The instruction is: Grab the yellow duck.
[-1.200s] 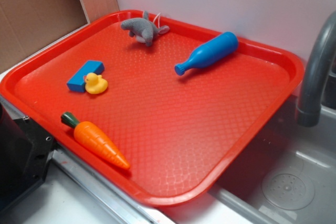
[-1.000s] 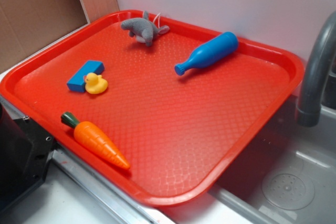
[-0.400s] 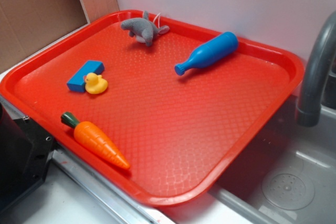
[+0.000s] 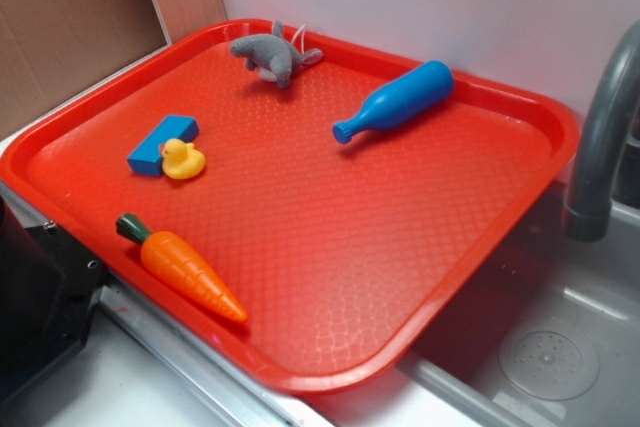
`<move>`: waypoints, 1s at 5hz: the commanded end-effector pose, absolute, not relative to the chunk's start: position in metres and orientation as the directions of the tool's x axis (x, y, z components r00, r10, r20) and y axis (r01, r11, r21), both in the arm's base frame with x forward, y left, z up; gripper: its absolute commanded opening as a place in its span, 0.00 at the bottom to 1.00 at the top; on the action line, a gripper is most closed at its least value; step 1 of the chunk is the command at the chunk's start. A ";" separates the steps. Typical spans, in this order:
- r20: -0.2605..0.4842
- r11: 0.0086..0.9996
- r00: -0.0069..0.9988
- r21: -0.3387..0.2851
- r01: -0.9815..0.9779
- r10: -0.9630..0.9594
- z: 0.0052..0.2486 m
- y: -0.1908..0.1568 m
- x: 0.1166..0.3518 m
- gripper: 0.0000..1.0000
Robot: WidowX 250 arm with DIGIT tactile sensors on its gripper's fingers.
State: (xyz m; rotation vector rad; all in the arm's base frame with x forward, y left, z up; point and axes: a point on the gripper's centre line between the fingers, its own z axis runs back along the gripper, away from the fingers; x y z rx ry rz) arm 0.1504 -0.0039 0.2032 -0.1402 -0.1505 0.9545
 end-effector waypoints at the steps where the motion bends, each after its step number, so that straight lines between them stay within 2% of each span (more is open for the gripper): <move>1: 0.029 0.302 0.302 -0.191 -0.934 0.953 0.173 0.013 0.171 1.00; 3: 0.057 0.173 0.168 -0.115 -0.978 0.984 0.125 0.029 0.183 1.00; 5: 0.120 0.140 0.132 -0.065 -0.988 0.984 0.081 0.032 0.194 1.00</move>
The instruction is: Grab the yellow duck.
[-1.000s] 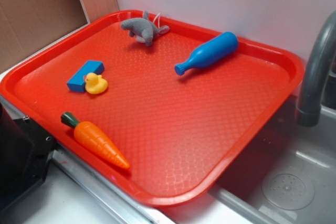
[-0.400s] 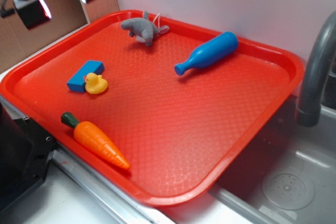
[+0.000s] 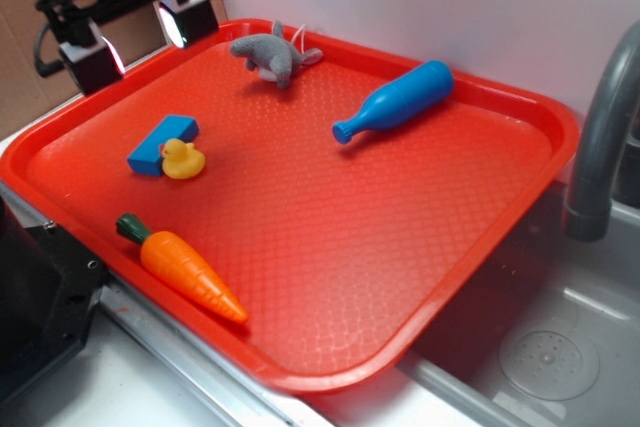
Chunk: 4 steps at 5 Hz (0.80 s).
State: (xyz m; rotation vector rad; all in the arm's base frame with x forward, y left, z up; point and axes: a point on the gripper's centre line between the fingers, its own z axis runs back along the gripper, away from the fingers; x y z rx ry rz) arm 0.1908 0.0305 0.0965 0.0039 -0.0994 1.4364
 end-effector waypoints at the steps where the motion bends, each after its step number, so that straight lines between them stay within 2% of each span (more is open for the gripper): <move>1: 0.129 0.174 0.167 -0.043 -0.984 0.977 0.062 0.023 0.191 1.00; 2: 0.169 0.191 0.189 0.003 -0.982 0.967 0.046 0.013 0.185 1.00; 4: 0.180 0.161 0.168 0.052 -0.986 0.969 0.031 0.022 0.180 1.00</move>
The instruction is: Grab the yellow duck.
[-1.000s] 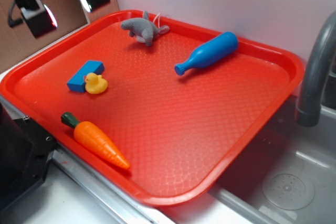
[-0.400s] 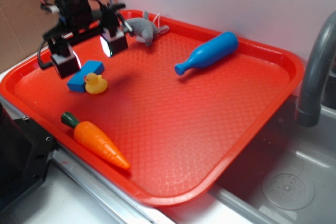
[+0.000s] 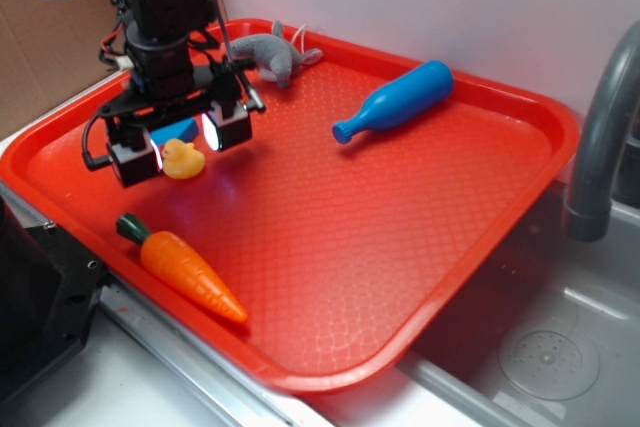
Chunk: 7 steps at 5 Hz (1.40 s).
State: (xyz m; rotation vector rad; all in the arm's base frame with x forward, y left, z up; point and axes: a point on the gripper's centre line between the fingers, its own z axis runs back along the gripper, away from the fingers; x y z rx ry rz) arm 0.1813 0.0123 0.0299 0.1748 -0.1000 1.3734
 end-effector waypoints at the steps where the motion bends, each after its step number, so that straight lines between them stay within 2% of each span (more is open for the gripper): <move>1: 0.192 0.140 0.148 0.057 -0.989 0.970 0.027 0.027 0.179 1.00; 2: 0.201 0.126 0.133 0.051 -0.991 0.970 0.023 0.028 0.179 1.00; 3: 0.192 0.128 0.131 0.027 -0.991 0.973 0.022 0.028 0.178 0.00; 5: 0.196 0.147 0.149 0.023 -0.989 0.969 0.022 0.023 0.177 0.00; 6: 0.159 0.265 0.263 0.008 -0.964 0.952 0.053 0.020 0.180 0.00; 7: 0.085 0.481 0.479 -0.010 -0.876 0.874 0.099 0.015 0.182 0.00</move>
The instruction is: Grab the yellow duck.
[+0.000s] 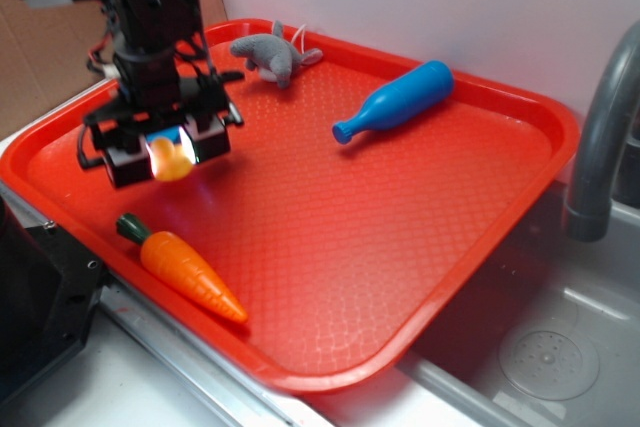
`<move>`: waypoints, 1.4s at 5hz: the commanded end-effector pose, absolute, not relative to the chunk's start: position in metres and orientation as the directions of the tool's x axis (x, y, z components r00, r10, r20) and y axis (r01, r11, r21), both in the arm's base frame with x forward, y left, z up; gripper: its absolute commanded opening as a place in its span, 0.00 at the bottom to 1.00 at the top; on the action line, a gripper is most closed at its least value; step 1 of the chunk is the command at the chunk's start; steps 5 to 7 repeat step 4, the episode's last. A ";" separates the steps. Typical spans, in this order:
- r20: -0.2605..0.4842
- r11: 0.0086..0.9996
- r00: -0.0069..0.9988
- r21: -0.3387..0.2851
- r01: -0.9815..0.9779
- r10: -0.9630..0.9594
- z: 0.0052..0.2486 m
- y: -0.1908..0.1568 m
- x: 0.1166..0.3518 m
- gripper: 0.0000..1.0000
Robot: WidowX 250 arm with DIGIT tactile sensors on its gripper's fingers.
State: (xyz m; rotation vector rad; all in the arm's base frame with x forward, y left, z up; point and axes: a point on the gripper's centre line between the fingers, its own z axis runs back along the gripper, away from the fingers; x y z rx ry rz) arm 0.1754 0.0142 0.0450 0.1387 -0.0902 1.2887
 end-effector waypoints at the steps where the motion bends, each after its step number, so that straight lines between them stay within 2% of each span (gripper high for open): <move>1: 0.065 0.683 0.681 -0.012 -0.730 0.729 0.149 0.003 0.181 0.00; 2: 0.081 0.842 0.838 -0.058 -0.537 0.540 0.194 -0.007 0.177 0.00; 3: 0.106 0.915 0.909 -0.070 -0.398 0.403 0.213 -0.008 0.173 0.00; 4: 0.147 0.928 0.916 -0.071 -0.366 0.372 0.213 -0.007 0.174 0.00; 7: 0.147 0.928 0.916 -0.071 -0.366 0.372 0.213 -0.007 0.174 0.00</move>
